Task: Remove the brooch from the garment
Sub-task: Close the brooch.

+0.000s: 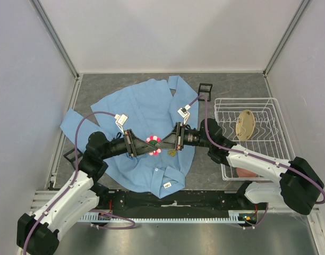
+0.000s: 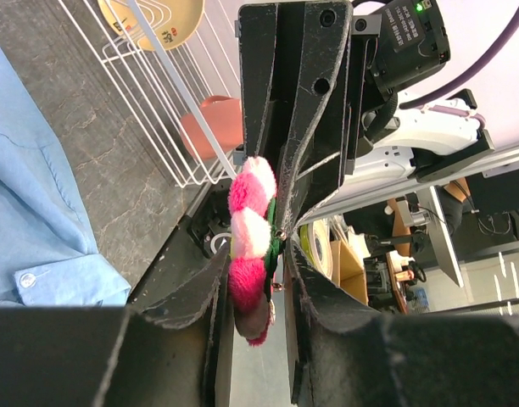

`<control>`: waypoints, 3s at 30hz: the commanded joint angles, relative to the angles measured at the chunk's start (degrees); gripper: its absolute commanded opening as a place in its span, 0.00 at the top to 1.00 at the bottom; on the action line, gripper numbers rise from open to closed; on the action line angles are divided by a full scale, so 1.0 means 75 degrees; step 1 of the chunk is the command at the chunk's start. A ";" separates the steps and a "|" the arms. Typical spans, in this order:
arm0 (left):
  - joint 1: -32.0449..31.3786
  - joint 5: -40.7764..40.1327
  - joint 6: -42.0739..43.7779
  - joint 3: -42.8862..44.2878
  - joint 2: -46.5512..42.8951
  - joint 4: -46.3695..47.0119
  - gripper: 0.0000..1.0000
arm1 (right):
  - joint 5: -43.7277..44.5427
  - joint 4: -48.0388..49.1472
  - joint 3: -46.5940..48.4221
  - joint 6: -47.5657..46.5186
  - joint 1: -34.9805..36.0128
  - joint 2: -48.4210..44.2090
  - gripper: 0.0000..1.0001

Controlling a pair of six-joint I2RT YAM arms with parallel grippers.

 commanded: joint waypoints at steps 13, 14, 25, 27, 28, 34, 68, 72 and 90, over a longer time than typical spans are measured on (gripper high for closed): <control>-0.0070 0.0770 -0.0220 0.0176 0.0608 0.0974 0.86 | -0.0031 -0.0241 0.0187 -0.0505 0.0386 0.0415 1.00; -0.0070 0.0783 -0.0173 0.0188 0.0644 0.0985 0.96 | -0.0031 -0.0253 0.0199 -0.0505 0.0409 0.0427 1.00; -0.0070 0.1087 -0.0067 0.0387 0.0961 0.0962 0.92 | -0.0101 -0.0639 0.0527 -0.0926 0.0679 0.0509 1.00; -0.0070 0.1087 -0.0032 0.0433 0.0949 0.0810 0.84 | -0.0113 -0.0605 0.0515 -0.0927 0.0691 0.0474 1.00; -0.0070 0.1087 0.0003 0.0503 0.0926 0.0694 0.80 | -0.0078 -0.0570 0.0504 -0.0915 0.0691 0.0450 1.00; -0.0035 0.0760 0.0261 0.0493 0.0271 0.0072 0.54 | 0.0121 -0.0429 0.0351 -0.0774 0.0668 0.0251 1.00; 0.0352 0.0654 -0.0220 -0.0176 -0.0751 0.0142 0.44 | 0.0414 0.0028 0.0116 -0.0059 0.0082 0.0063 1.00; 0.0176 0.0549 -0.0138 -0.0094 -0.0528 0.0200 0.44 | 0.0461 0.0028 0.0152 -0.0036 0.0081 0.0075 1.00; 0.0012 0.0466 -0.0020 -0.0257 -0.0492 0.0341 0.70 | 0.0403 0.0040 0.0105 -0.0012 0.0035 0.0075 1.00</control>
